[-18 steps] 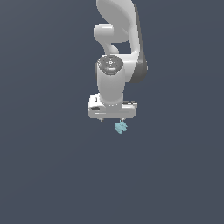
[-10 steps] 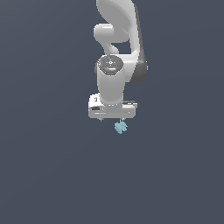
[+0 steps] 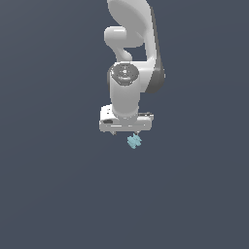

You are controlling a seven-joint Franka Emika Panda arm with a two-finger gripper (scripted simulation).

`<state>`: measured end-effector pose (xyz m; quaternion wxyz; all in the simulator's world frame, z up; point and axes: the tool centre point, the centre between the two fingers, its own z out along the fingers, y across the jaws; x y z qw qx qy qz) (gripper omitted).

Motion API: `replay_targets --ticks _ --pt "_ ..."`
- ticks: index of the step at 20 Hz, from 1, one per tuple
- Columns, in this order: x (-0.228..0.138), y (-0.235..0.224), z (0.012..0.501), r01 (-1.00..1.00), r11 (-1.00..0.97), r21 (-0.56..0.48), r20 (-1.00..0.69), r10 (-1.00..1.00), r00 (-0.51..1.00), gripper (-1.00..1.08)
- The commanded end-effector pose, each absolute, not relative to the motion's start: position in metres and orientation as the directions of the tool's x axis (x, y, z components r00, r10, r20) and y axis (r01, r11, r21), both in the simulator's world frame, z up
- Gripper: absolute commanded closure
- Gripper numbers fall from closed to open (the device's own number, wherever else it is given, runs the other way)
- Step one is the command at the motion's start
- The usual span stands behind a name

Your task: Pick up the object and move it to a goal position.

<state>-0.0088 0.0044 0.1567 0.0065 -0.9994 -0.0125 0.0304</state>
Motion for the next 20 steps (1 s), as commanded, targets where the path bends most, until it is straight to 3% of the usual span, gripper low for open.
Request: replay_targets --ticks 1,20 --pt "-0.011 0.007 0.154 0.039 -0.999 -0.014 -0.07 0.04 0.997 -0.92" --pt "-0.015 0.016 0.143 -0.106 -0.994 -0.006 -0.063 -0.106 0.992 -0.92"
